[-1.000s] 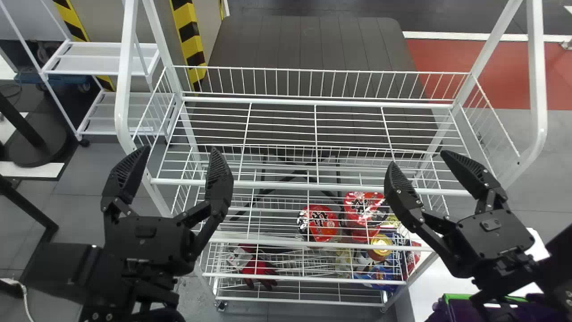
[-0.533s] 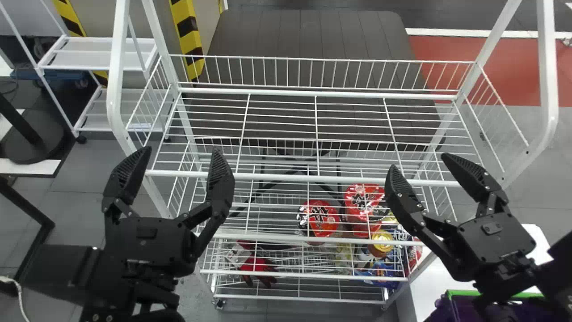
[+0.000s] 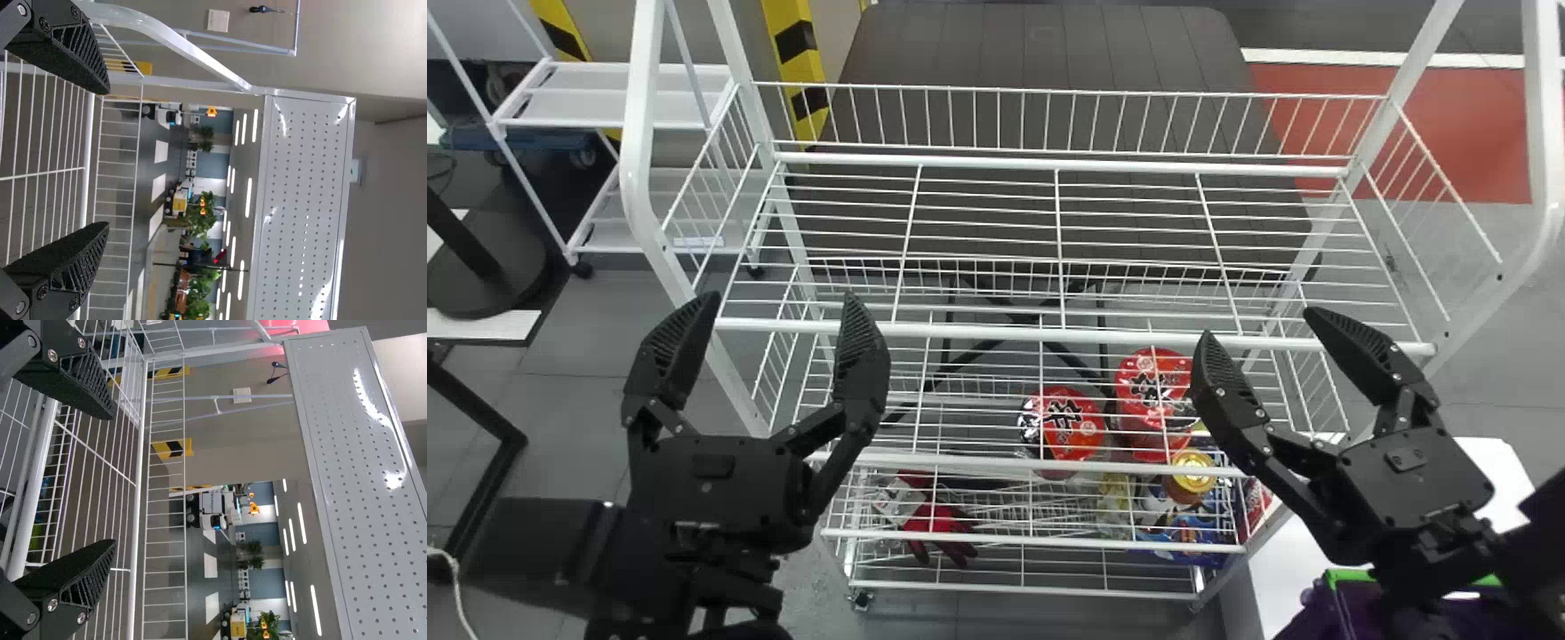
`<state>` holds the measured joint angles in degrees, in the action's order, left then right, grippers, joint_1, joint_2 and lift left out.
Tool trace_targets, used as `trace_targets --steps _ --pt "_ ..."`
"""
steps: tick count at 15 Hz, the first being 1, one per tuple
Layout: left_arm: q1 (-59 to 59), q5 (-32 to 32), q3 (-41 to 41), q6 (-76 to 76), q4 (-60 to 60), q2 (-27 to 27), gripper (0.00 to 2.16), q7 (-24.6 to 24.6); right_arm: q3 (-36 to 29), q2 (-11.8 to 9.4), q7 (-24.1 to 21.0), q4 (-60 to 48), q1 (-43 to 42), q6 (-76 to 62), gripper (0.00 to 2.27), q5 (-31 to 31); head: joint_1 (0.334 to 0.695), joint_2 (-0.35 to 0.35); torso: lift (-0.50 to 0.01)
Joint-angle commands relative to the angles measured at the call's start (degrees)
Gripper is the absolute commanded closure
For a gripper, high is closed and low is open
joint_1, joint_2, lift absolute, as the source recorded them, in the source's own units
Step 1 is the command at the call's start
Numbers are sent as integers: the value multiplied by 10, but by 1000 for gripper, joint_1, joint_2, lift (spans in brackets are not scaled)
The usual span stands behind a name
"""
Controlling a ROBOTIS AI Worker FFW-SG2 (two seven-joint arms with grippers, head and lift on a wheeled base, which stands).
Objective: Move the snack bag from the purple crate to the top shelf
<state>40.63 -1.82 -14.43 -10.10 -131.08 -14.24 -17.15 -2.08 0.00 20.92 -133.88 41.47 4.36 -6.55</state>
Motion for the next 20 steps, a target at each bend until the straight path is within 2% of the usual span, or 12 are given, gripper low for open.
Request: trace_targets --steps 1,20 --pt "1 2 0 -1 0 0 110 0 0 1 0 -1 1 0 167 -2 695 0 -105" --pt "-3 2 1 -7 2 -1 120 0 -6 1 5 28 -7 -18 167 0 695 -4 -181"
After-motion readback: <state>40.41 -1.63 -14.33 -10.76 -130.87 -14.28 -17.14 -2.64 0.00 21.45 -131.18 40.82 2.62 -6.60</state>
